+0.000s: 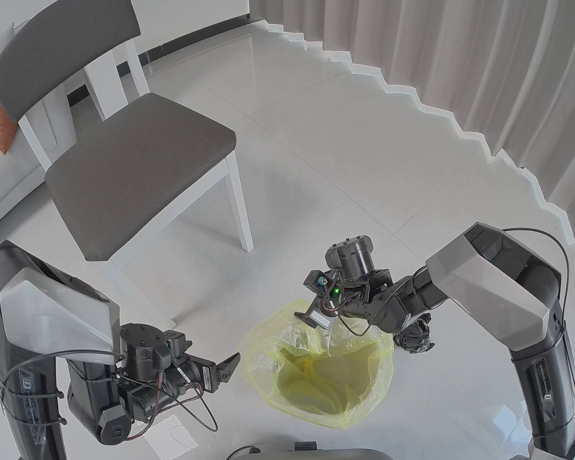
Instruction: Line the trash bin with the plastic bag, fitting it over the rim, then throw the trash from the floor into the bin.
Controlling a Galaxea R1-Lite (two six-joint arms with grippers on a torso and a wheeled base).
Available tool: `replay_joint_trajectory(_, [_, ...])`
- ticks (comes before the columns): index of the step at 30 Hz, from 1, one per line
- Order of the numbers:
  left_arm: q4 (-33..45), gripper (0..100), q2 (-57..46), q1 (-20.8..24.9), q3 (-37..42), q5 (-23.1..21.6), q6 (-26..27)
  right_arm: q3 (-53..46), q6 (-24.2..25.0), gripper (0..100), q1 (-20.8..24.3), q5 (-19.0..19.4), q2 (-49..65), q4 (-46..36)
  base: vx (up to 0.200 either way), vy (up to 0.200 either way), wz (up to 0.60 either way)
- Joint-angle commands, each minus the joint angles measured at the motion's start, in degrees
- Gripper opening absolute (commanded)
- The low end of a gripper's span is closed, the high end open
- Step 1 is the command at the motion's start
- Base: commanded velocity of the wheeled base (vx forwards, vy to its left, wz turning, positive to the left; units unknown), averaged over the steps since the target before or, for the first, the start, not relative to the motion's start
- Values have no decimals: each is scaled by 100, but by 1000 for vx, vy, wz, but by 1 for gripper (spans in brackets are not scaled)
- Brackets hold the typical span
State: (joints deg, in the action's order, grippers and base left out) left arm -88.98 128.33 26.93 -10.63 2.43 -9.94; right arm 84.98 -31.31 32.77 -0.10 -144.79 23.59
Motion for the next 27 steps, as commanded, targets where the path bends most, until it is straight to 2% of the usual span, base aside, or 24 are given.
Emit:
replay_joint_trajectory(1, [-102,100,-1,155,-36,127,27,-140,10,100,-34,1,144,5,0,0,0])
replay_joint_trajectory(3, [-102,100,-45,313,-124,170,9,-359,19,100,-148,1,364,41,0,0,0])
replay_joint_trajectory(8, [-102,100,-71,366,-352,144,27,-1247,142,100,-473,98,1207,322,0,0,0])
replay_joint_trajectory(11, [-102,100,-19,410,-396,118,36,-1774,467,100,-623,194,1629,603,0,0,0])
replay_joint_trajectory(13, [-102,100,140,462,-440,109,44,-2319,951,100,-816,405,2104,911,0,0,0])
replay_joint_trajectory(18, [-102,100,421,603,-581,118,44,-2882,1592,100,-1167,678,2605,1042,0,0,0])
replay_joint_trajectory(21, [-102,100,667,682,-704,118,53,-3374,2102,100,-1475,1029,2824,1069,0,0,0])
replay_joint_trajectory(23, [-102,100,764,673,-765,118,62,-3515,2173,100,-1563,1091,2860,1113,0,0,0])
replay_joint_trajectory(25, [-102,100,1186,621,-1099,109,229,-4068,2155,100,-1871,1179,2877,1587,0,0,0])
replay_joint_trajectory(27, [-102,100,1361,603,-1328,118,299,-4323,2137,100,-1941,1187,2851,1886,0,0,0])
